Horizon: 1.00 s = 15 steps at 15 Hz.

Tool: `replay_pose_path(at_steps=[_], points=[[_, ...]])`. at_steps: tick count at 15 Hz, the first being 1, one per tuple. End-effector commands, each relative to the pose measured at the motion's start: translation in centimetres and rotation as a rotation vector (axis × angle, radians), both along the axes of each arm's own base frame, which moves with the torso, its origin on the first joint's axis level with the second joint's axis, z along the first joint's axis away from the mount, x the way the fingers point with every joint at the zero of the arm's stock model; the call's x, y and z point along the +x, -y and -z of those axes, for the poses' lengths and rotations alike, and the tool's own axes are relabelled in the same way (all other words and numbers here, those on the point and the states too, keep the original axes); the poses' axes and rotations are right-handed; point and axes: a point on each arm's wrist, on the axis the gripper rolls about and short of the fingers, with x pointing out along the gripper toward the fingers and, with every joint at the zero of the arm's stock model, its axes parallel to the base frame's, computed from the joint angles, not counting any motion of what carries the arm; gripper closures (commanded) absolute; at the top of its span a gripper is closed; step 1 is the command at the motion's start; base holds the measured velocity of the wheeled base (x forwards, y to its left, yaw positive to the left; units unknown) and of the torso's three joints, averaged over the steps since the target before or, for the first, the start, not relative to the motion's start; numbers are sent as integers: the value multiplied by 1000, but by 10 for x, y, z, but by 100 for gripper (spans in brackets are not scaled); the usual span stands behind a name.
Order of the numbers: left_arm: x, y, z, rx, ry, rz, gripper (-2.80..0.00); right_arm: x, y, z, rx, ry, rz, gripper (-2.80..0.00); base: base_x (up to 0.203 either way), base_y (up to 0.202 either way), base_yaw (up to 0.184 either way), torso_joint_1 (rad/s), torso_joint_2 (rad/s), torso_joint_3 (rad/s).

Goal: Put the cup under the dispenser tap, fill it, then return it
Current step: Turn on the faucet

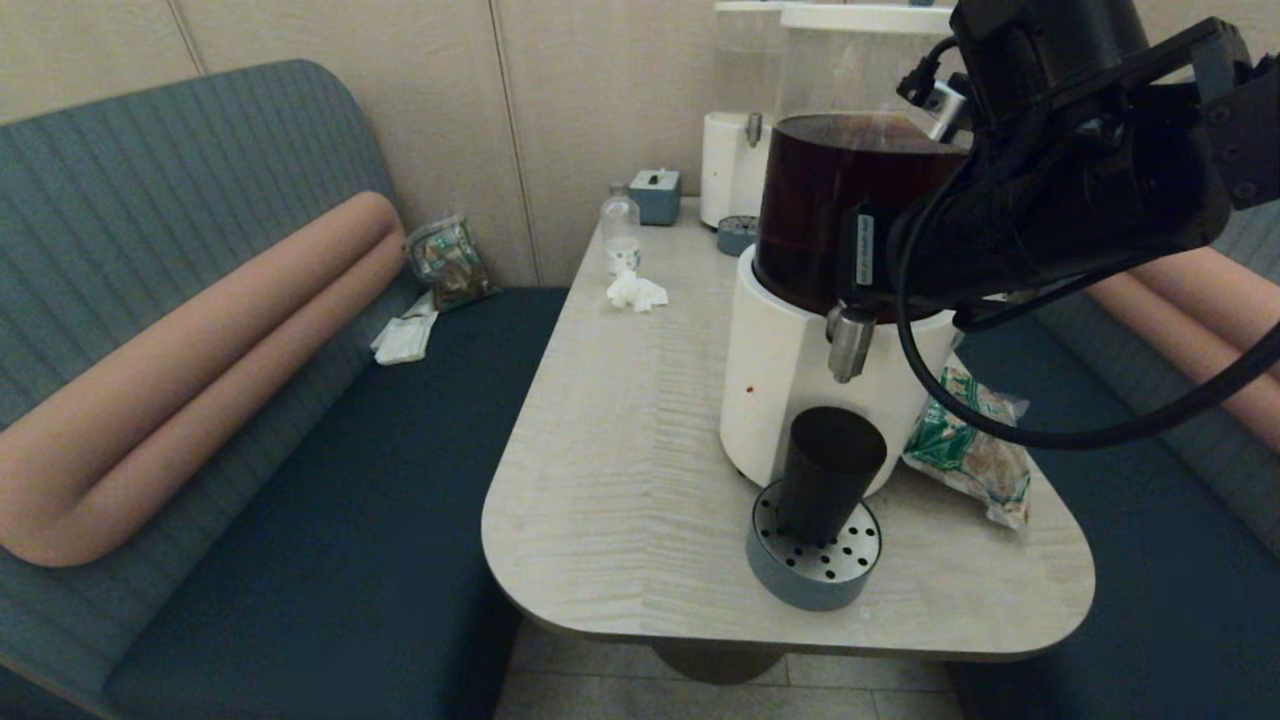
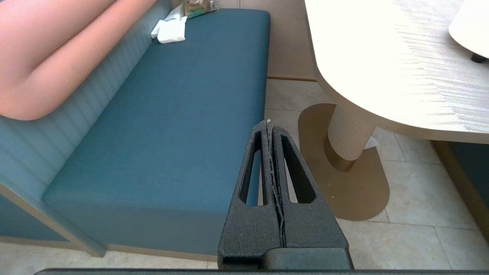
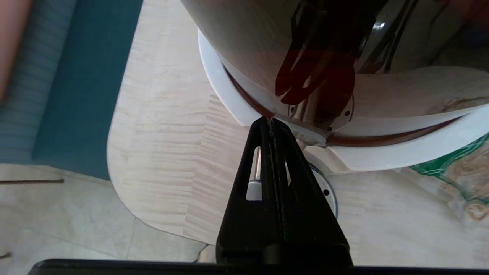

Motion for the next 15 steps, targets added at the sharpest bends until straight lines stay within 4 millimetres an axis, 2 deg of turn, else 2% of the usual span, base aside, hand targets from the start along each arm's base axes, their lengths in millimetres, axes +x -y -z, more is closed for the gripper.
replay_pose_path(at_steps=[1, 15], points=[[0, 0, 0, 0, -1, 0, 0, -2, 1, -2, 50, -21, -4, 0, 0, 0, 0, 0, 0, 0], [0, 0, 0, 0, -2, 0, 0, -4, 3, -2, 111, -66, -76, 0, 0, 0, 0, 0, 0, 0]])
